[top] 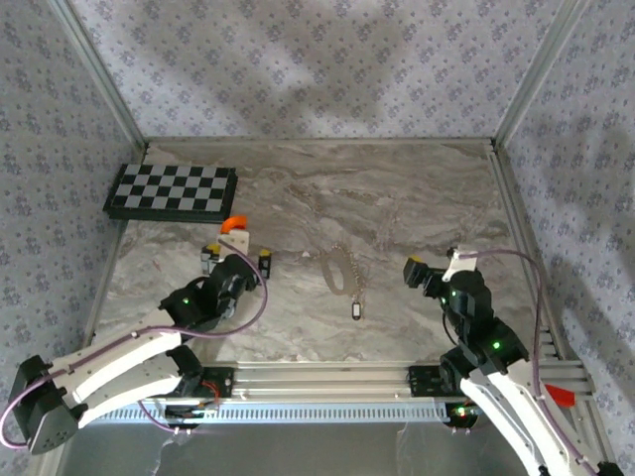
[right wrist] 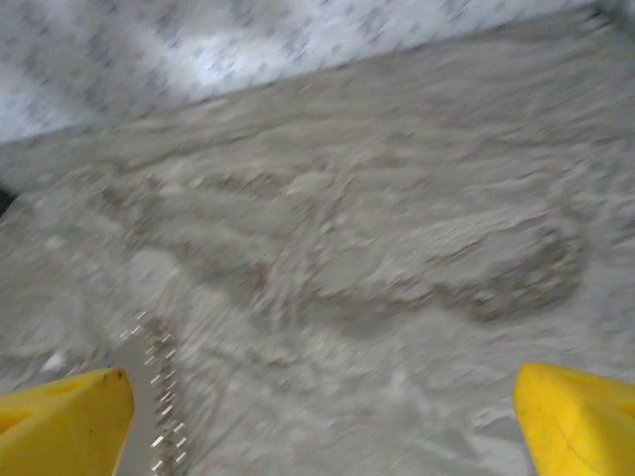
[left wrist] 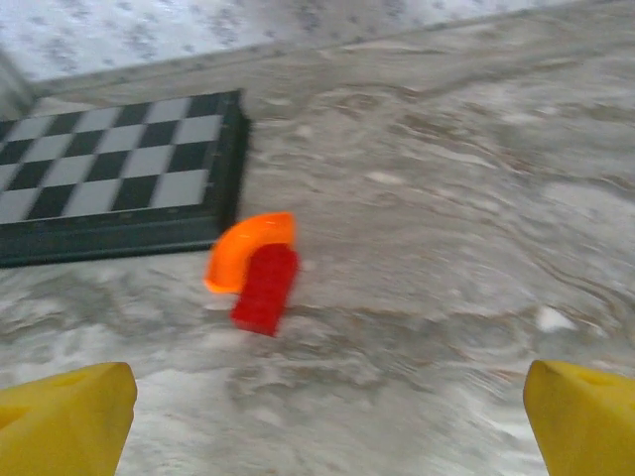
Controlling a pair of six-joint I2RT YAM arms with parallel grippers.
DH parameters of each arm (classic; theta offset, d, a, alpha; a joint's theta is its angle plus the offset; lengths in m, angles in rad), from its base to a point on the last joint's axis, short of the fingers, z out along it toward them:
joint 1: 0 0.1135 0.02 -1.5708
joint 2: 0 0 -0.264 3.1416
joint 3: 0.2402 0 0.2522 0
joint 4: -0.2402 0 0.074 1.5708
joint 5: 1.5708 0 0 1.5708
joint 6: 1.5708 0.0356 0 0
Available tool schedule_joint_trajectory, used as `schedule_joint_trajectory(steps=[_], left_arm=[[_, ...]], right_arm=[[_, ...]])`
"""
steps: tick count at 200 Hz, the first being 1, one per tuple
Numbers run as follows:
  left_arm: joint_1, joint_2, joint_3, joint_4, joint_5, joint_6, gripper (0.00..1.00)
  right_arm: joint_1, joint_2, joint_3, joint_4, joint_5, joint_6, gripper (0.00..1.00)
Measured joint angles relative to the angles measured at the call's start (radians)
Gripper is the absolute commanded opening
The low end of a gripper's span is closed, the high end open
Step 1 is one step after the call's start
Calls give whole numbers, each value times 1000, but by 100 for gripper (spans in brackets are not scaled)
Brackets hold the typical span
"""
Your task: Put the keys on the keyring
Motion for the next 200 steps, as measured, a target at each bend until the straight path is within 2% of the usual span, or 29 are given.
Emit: schedule_joint_trajectory(steps=[44, 104, 145, 172, 200], left_arm=[[97, -88, -84, 12, -144, 62, 100], [199, -127, -145, 14, -263, 123, 99], [236, -127, -267, 122, -264, 187, 99], [272, -201, -375, 203, -228, 251, 99], [369, -303, -410, 246, -173, 268, 100]], right_arm=[[-28, -6, -101, 27, 170, -33, 100], [-35, -23, -134, 141, 225, -212, 100], [-40, -24, -216, 209, 220, -286, 100], [-62, -8, -275, 284, 212, -297, 100], [-95, 61, -288, 349, 198, -297, 99]])
